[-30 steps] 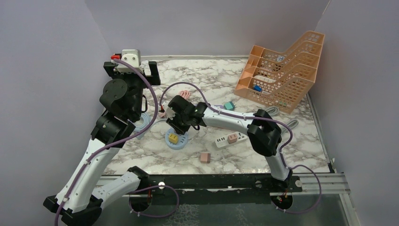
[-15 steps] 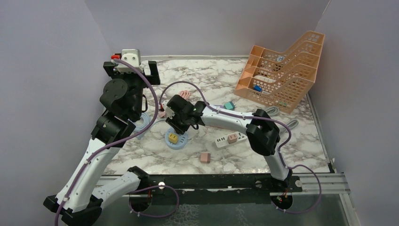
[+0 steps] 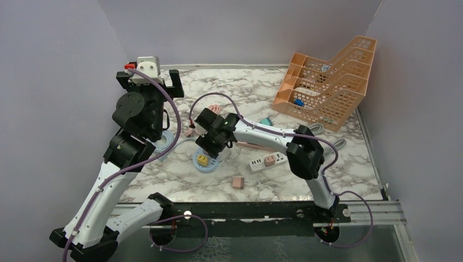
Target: Insert the plug
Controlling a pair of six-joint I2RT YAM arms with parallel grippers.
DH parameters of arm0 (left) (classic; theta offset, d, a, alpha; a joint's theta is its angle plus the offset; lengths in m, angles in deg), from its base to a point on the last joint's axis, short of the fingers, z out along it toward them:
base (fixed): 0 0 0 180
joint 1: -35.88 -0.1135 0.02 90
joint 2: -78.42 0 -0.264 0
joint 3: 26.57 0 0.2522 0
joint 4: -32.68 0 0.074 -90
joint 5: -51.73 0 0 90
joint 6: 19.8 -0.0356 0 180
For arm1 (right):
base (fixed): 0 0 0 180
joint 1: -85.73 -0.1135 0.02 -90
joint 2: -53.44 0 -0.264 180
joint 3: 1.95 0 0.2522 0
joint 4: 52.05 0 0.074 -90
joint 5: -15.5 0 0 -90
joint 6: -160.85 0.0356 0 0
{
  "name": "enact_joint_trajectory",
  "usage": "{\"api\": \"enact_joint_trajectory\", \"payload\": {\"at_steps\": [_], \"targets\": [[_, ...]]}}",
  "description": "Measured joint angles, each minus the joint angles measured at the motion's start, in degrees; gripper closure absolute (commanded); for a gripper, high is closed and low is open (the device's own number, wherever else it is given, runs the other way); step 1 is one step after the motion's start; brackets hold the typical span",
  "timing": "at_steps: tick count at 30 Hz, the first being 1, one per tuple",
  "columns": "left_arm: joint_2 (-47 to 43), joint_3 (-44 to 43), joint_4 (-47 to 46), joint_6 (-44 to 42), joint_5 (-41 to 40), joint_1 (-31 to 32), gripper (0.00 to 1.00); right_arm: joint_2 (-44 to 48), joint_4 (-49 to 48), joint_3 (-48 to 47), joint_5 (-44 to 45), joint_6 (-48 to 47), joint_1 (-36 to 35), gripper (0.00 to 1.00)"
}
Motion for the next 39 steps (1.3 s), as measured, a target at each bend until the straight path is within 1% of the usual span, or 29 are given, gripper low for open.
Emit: {"api": "enact_joint_trajectory", "payload": {"at_steps": [7, 11, 14, 20, 27, 32, 35, 39], "targets": [[-0.09, -1.99, -0.13, -0.02, -0.42, 0.00, 0.01, 5.84, -0.92, 0.96, -3.56, 0.11, 0.00, 0.52], [-0.33, -2.64, -0.46, -0.02, -0.76, 0.00, 0.01, 8.94, -2.84, 1.31, -7.02, 0.09, -0.02, 0.52], [-0.61, -2.64, -0.50, -0.02, -0.81, 0.00, 0.01, 9.62, -4.57, 1.64, -9.51, 0.09, -0.04, 0.51], [-0.74, -2.64, -0.50, 0.00, -0.81, 0.00, 0.01, 8.31, -5.38, 1.95, -11.85, -0.11, -0.52, 0.51], [-0.74, -2.64, -0.48, 0.42, -0.79, 0.00, 0.01, 3.56, -5.70, 1.49, -12.63, -0.22, -1.40, 0.52], [-0.74, -2.64, -0.48, 0.68, -0.79, 0.00, 0.01, 0.35, -5.64, 0.74, -12.63, -0.33, -1.64, 0.59], [-0.74, -2.64, -0.48, 0.70, -0.79, 0.00, 0.01, -0.59, -5.64, 0.55, -12.63, -0.46, -1.75, 0.64], [-0.74, -2.64, -0.48, 0.70, -0.79, 0.00, 0.01, -1.22, -5.64, -0.26, -12.15, -0.94, -2.38, 0.69]]}}
